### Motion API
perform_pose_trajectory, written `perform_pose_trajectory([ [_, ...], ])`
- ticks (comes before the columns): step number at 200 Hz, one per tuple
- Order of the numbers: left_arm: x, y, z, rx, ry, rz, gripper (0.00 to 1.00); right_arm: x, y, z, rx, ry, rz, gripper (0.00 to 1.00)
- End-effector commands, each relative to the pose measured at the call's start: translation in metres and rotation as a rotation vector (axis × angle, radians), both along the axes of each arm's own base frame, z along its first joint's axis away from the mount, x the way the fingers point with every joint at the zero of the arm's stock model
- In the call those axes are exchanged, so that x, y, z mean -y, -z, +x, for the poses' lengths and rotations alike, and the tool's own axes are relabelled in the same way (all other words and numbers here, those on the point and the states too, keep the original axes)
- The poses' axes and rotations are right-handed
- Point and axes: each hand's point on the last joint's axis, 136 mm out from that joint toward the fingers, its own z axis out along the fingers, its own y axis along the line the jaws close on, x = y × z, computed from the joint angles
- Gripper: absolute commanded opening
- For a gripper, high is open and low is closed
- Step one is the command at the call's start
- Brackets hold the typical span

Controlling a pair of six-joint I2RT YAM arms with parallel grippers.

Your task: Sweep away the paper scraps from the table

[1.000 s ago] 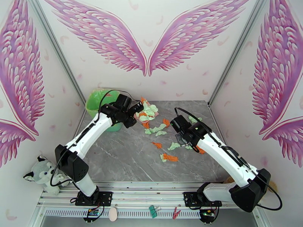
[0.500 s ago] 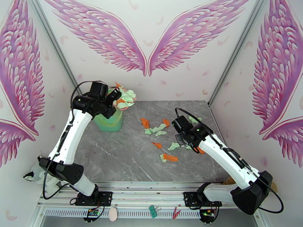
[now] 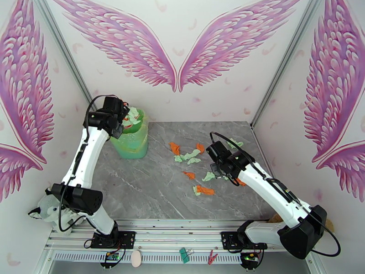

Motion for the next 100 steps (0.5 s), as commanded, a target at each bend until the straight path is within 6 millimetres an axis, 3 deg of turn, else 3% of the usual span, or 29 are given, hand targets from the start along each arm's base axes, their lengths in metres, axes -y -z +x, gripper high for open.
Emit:
perform_pose_trajectory([
  [1, -0.015, -0.003, 0.022, 0.035, -0.035, 0.135, 0.0, 0.0, -0.001, 0.0, 0.014, 0.01, 0.019, 0.0],
  [23, -0.014, 0.014, 0.033, -0.032, -0.01, 0.178, 0.0, 0.003, -0.001, -0.002, 0.015, 0.007, 0.012, 0.0],
  [52, -0.013, 0.039, 0.033, -0.119, 0.015, 0.259, 0.0, 0.004, 0.001, -0.004, 0.02, 0.001, 0.012, 0.0],
  [100, -0.015, 0.037, 0.033, -0.119, 0.022, 0.315, 0.0, 0.0, 0.011, -0.004, 0.006, -0.013, 0.021, 0.0],
])
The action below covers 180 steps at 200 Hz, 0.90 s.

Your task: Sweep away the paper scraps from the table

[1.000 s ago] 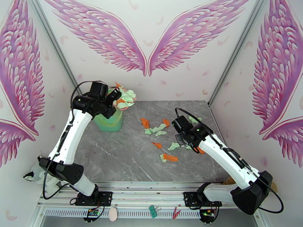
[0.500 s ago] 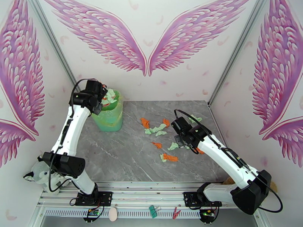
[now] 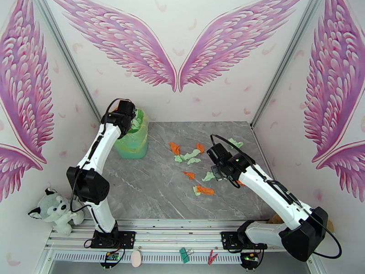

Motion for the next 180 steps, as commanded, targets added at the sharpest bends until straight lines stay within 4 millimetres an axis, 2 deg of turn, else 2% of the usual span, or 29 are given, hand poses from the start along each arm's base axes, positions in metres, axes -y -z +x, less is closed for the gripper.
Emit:
perform_pose_trajectory([
  [1, -0.005, 0.007, -0.003, -0.036, 0.005, 0.046, 0.0, -0.004, 0.002, 0.002, 0.015, -0.012, 0.027, 0.0],
  [48, -0.008, 0.002, -0.002, -0.015, -0.007, 0.13, 0.0, -0.007, 0.007, 0.004, 0.011, -0.017, 0.037, 0.0],
  [79, -0.02, -0.03, -0.007, 0.102, -0.029, 0.238, 0.0, -0.008, 0.006, 0.004, 0.014, -0.02, 0.043, 0.0],
  [134, -0.033, -0.047, -0.02, 0.151, -0.061, 0.282, 0.0, -0.013, 0.002, 0.006, 0.028, -0.049, 0.064, 0.0],
  [180, -0.039, -0.08, -0.027, 0.23, -0.082, 0.255, 0.0, -0.013, -0.003, 0.006, 0.053, -0.048, 0.08, 0.0],
])
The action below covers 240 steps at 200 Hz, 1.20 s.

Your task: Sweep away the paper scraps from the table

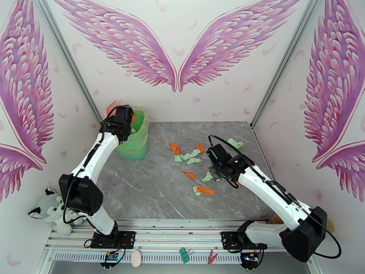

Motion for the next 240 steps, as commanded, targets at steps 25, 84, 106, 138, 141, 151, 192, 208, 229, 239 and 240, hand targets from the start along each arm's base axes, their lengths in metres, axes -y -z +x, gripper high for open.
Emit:
perform_pose_trajectory([
  [25, -0.006, -0.061, -0.019, 0.18, -0.009, -0.063, 0.0, -0.002, -0.006, 0.003, 0.037, -0.005, 0.031, 0.0],
  [84, 0.012, -0.037, -0.014, 0.071, 0.059, 0.056, 0.0, -0.003, -0.025, 0.007, 0.069, -0.008, 0.035, 0.0],
  [106, 0.025, -0.028, -0.005, 0.032, 0.088, 0.085, 0.0, -0.003, -0.027, 0.006, 0.067, -0.009, 0.04, 0.0],
  [138, 0.038, -0.029, 0.007, 0.005, 0.109, 0.143, 0.0, -0.003, -0.031, 0.003, 0.077, -0.015, 0.053, 0.0],
  [141, 0.039, -0.029, 0.007, 0.003, 0.112, 0.148, 0.0, -0.003, -0.031, 0.003, 0.079, -0.016, 0.056, 0.0],
  [151, 0.043, -0.024, 0.01, -0.015, 0.122, 0.171, 0.0, -0.004, -0.033, 0.003, 0.084, -0.021, 0.064, 0.0],
  [192, 0.045, -0.01, 0.018, -0.041, 0.104, 0.277, 0.0, -0.008, -0.038, -0.001, 0.096, -0.041, 0.107, 0.0],
  [208, 0.044, -0.014, 0.023, -0.041, 0.091, 0.319, 0.0, -0.011, -0.04, -0.003, 0.104, -0.053, 0.126, 0.0],
  [229, 0.045, -0.021, 0.026, -0.046, 0.089, 0.357, 0.0, -0.011, -0.039, -0.005, 0.105, -0.063, 0.133, 0.0],
  [239, 0.047, -0.027, 0.026, -0.046, 0.091, 0.369, 0.0, -0.012, -0.039, -0.005, 0.112, -0.067, 0.138, 0.0],
  [240, 0.047, -0.028, 0.026, -0.046, 0.091, 0.37, 0.0, -0.012, -0.039, -0.005, 0.113, -0.067, 0.139, 0.0],
])
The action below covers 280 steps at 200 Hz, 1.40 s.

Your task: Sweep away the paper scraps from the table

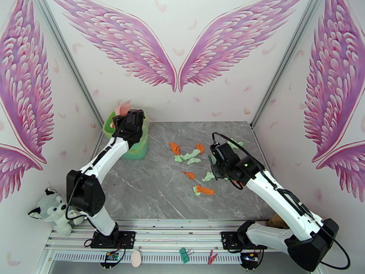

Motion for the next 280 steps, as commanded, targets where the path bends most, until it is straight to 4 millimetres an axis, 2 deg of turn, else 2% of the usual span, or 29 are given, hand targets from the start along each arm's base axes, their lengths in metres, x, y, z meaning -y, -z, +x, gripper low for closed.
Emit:
perform_pose_trajectory([
  [1, 0.001, -0.024, 0.0, 0.04, -0.023, 0.058, 0.0, -0.002, -0.008, 0.0, 0.039, -0.021, 0.034, 0.0],
  [27, 0.005, -0.039, -0.004, 0.053, -0.023, 0.066, 0.0, -0.004, -0.003, -0.001, 0.037, -0.028, 0.046, 0.0],
  [46, 0.0, -0.049, -0.01, 0.064, -0.041, 0.071, 0.0, -0.006, -0.002, -0.001, 0.038, -0.031, 0.052, 0.0],
  [102, -0.02, -0.058, -0.038, 0.089, -0.085, 0.054, 0.0, -0.005, -0.01, -0.001, 0.062, -0.034, 0.066, 0.0],
  [136, -0.023, -0.07, -0.052, 0.163, -0.073, -0.017, 0.0, -0.007, -0.01, 0.0, 0.062, -0.034, 0.069, 0.0],
  [153, -0.015, -0.082, -0.059, 0.225, -0.037, -0.123, 0.0, -0.008, -0.01, 0.001, 0.057, -0.03, 0.075, 0.0],
  [174, 0.002, -0.097, -0.072, 0.29, 0.023, -0.356, 0.0, -0.013, -0.014, 0.002, 0.061, -0.036, 0.102, 0.0],
  [187, 0.019, -0.104, -0.08, 0.32, 0.072, -0.498, 0.0, -0.016, -0.018, 0.004, 0.067, -0.035, 0.122, 0.0],
  [199, 0.038, -0.103, -0.092, 0.314, 0.124, -0.609, 0.0, -0.023, -0.025, 0.007, 0.074, -0.043, 0.172, 0.0],
  [216, 0.07, -0.093, -0.108, 0.302, 0.196, -0.764, 0.0, -0.038, -0.035, 0.014, 0.086, -0.049, 0.27, 0.0],
  [229, 0.093, -0.076, -0.12, 0.271, 0.236, -0.896, 0.0, -0.051, -0.042, 0.024, 0.096, -0.04, 0.36, 0.0],
  [270, 0.154, 0.011, -0.155, 0.103, 0.266, -1.269, 0.0, -0.089, -0.071, 0.071, 0.136, 0.012, 0.634, 0.0],
  [280, 0.167, 0.027, -0.159, 0.09, 0.277, -1.334, 0.0, -0.099, -0.076, 0.085, 0.138, 0.024, 0.682, 0.0],
])
